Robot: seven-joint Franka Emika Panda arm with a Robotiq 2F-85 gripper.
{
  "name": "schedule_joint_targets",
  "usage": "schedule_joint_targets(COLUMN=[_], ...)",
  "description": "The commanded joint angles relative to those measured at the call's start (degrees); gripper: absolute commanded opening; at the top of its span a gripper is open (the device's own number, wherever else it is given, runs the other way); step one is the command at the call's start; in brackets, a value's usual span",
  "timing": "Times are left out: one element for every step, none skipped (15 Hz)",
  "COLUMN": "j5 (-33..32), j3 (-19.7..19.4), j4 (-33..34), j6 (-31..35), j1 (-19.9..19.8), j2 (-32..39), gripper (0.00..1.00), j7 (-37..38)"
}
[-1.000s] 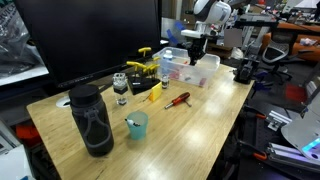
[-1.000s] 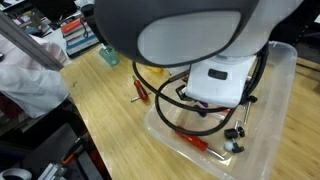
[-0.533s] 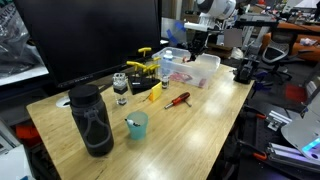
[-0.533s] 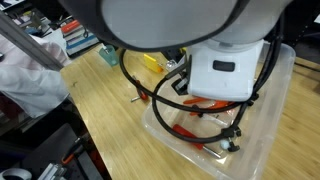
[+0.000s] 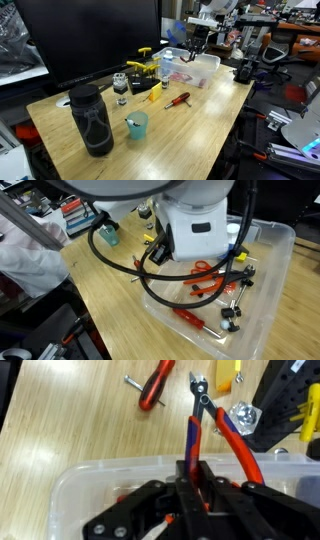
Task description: Take the small pliers out of the box and put them on the table
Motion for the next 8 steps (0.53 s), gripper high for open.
schedule_joint_targets(j5=[-0.64,-0.92,-1.41,-1.78,-2.28,-2.69,-3.02,-3.30], j3=[1.23,1.68,2.29,2.78,3.38,3.95,4.48,5.03], j4=[0.91,1.14,1.48,1.66,1.69,1.89,1.73,1.77], j6=[-3.09,-3.68,-4.10,-4.50,-4.73,-5.19,-5.65,-6.84], j1=[1.10,1.67,2.46,3.11,3.94,4.54,5.31,5.98], j2=[0.40,0.67,1.22,1.68,2.34,3.46,4.03,4.88], gripper=[0.04,0.04,0.04,0.04,0.04,0.04,0.04,0.04], j7=[-7.83,-9.52,-10.93,-12.23,-13.54,-15.50,-16.61,-17.52])
